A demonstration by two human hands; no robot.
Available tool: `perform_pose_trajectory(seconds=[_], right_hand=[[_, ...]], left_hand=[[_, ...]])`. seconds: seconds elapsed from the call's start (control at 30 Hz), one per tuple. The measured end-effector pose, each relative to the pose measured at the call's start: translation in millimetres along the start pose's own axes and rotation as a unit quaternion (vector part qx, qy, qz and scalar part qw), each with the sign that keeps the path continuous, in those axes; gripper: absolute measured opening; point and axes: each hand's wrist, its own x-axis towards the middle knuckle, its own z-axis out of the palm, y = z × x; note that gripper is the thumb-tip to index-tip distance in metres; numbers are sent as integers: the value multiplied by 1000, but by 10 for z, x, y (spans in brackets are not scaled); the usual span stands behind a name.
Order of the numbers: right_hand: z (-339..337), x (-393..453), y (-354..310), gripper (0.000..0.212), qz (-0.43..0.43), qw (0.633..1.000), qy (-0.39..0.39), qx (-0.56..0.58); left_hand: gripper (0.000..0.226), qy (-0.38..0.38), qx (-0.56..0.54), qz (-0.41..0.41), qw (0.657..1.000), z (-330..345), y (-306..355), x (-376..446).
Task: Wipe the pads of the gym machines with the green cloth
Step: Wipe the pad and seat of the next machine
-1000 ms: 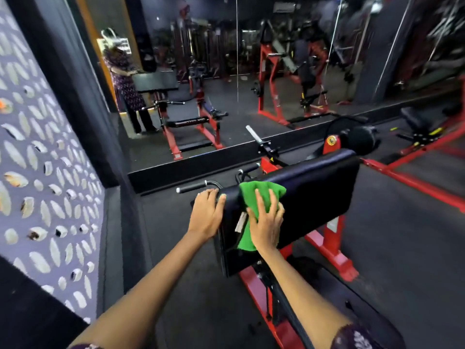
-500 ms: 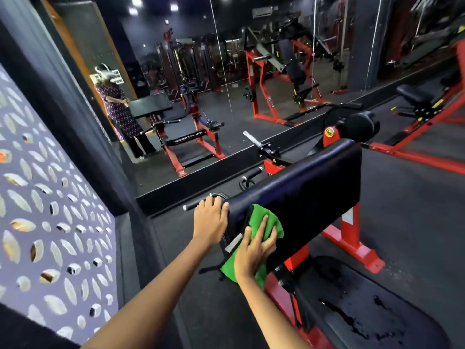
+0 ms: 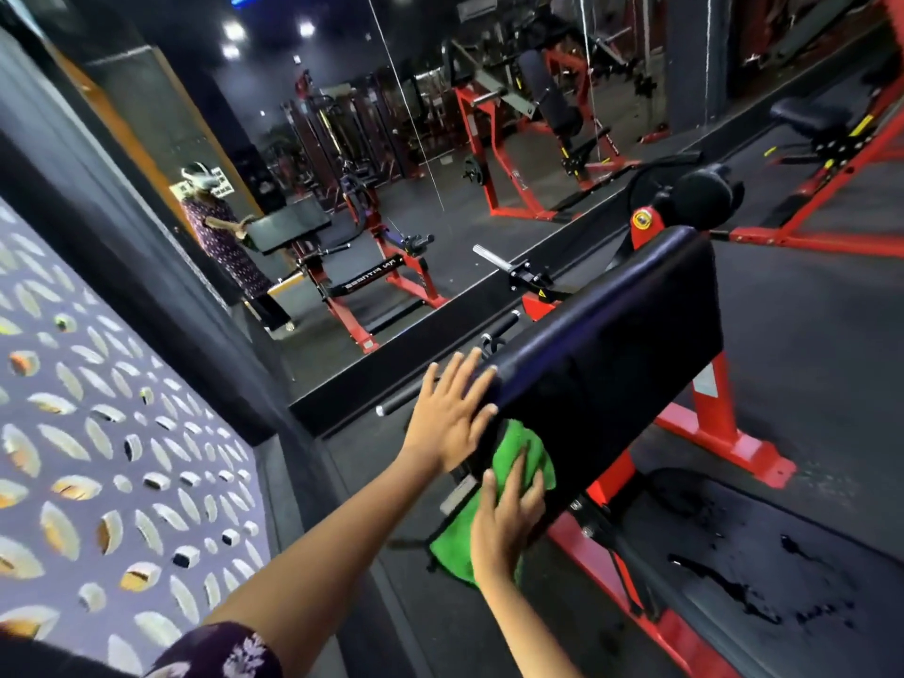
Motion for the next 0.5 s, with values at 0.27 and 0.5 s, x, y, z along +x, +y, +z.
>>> perform_pose_trajectory(seconds=[0.27,0.5], right_hand=[[-11,249,241,56,247,965,46,78],[129,-170,358,74,26,998,45,46]], left_hand=[[76,-85,-164,-111,976,-31,34,142],[69,-48,-127,-128,982,-55,64,141]])
